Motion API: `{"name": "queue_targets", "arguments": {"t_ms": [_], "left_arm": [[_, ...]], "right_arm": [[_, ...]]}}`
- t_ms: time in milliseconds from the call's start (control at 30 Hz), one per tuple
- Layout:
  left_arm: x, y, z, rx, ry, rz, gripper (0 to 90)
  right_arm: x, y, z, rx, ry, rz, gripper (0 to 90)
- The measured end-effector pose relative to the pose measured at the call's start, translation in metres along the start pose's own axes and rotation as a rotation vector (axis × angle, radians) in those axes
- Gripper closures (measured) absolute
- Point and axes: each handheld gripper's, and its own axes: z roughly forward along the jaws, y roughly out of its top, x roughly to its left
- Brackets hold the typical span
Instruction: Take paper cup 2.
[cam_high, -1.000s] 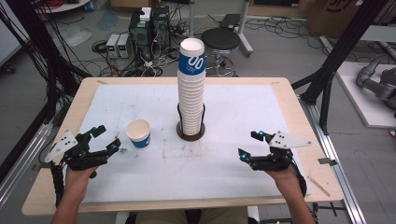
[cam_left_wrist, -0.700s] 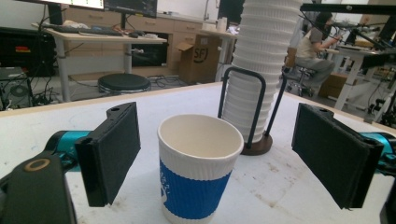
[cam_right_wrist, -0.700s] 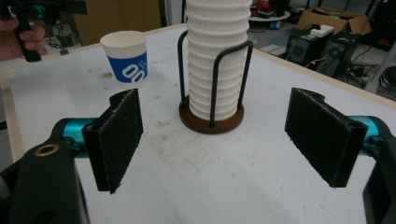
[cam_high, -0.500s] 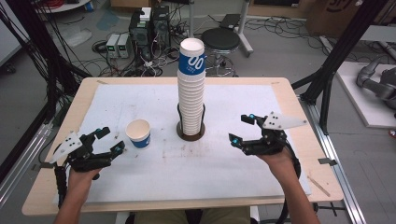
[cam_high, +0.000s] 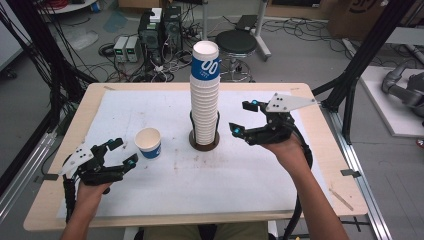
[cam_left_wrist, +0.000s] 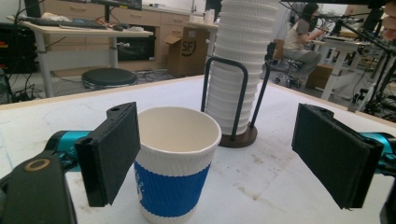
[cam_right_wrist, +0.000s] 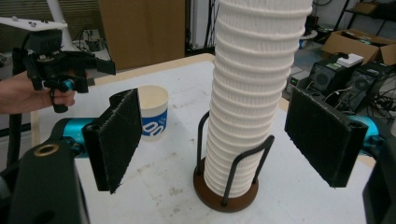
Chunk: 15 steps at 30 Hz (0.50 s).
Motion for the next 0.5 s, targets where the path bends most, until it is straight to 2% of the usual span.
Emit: {"name": "queue_targets", "arguments": {"t_ms": [500], "left_arm": [[-0.01, -0.002, 0.01, 0.012, -0.044, 0.015, 15.4]], "right_arm": [[-0.014, 0.055, 0.014, -0.025, 0.014, 0.003, 19.5]]}}
